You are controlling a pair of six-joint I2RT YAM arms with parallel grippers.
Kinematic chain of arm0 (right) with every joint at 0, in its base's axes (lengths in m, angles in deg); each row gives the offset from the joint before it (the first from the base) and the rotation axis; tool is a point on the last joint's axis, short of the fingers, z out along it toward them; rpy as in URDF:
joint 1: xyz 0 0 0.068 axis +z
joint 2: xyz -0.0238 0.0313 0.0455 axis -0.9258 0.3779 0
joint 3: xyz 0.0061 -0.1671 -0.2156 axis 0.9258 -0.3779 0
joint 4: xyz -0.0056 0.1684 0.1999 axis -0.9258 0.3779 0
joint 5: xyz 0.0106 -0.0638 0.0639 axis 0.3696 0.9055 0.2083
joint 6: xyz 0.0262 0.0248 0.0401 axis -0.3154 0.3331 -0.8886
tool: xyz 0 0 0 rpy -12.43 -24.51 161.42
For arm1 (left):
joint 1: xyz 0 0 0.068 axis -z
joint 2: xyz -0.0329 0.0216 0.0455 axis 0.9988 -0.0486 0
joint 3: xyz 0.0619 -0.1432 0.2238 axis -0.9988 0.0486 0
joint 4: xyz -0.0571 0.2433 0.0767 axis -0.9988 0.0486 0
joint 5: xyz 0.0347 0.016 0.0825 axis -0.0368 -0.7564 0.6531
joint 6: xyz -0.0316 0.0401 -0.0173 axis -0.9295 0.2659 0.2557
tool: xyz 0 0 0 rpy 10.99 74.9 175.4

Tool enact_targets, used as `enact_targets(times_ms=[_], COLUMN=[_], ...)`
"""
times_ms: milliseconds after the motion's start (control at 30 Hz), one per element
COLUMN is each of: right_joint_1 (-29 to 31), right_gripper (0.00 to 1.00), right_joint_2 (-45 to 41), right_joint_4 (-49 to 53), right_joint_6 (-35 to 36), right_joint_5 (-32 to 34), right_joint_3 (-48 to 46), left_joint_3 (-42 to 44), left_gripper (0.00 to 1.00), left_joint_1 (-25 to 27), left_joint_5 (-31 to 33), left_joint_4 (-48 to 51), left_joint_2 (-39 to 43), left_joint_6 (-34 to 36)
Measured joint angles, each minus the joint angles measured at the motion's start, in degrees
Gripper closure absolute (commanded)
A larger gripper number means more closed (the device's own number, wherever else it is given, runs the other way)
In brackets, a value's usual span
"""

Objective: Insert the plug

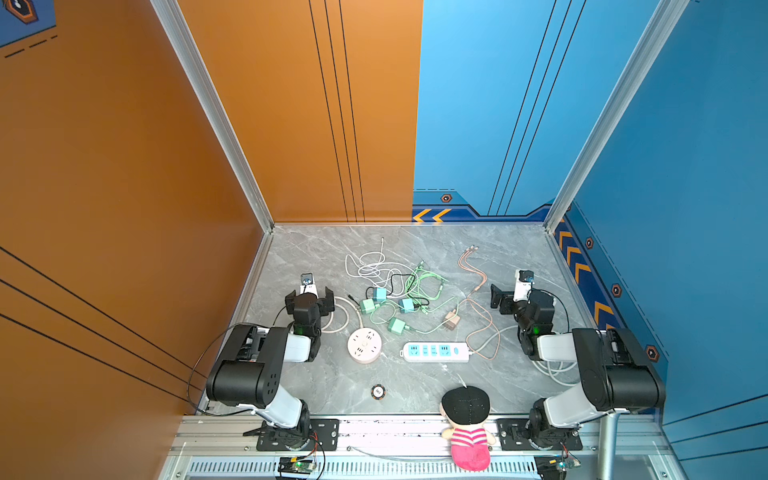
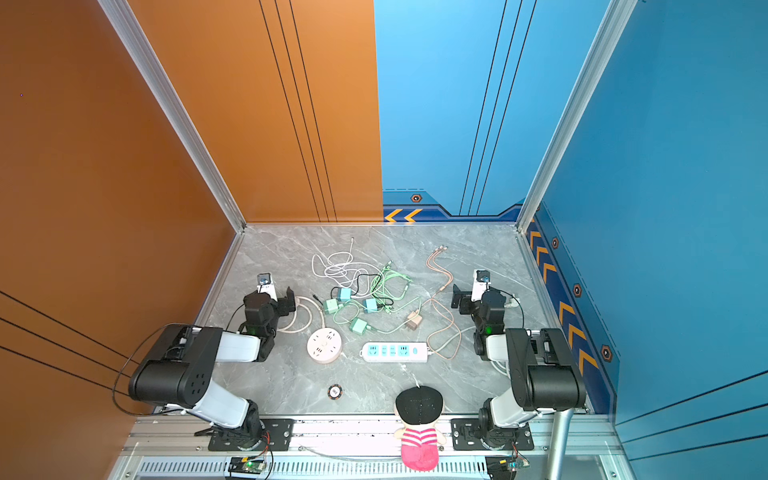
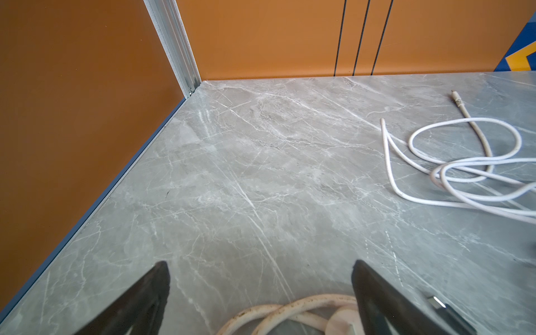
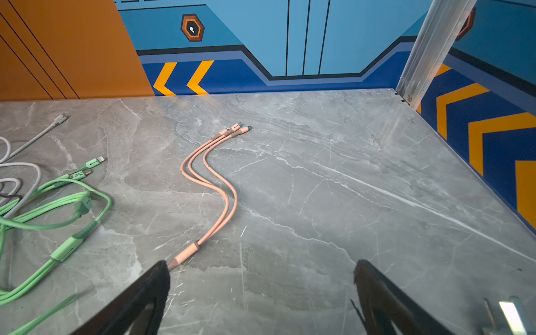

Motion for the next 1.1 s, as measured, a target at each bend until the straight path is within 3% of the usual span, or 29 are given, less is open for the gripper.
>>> enact_targets(times_ms=[833,1100], right_joint_1=[0.0,0.0], right_gripper=[0.0,0.0], right_joint_2=[0.0,-0.3], right_joint_4=[0.0,0.5], right_joint_6=[0.0,-1.4], right_joint_5=[0.0,3.9], right_joint_3=[0.0,0.0], left_joint_3=[0.0,0.0], left_gripper=[0.02,0.02], left_joint_1=[0.0,0.0], left_joint_5=[0.0,3.0], left_joint_4=[0.0,0.0], left_joint_2=[0.0,0.2], left_joint_6=[0.0,-0.9])
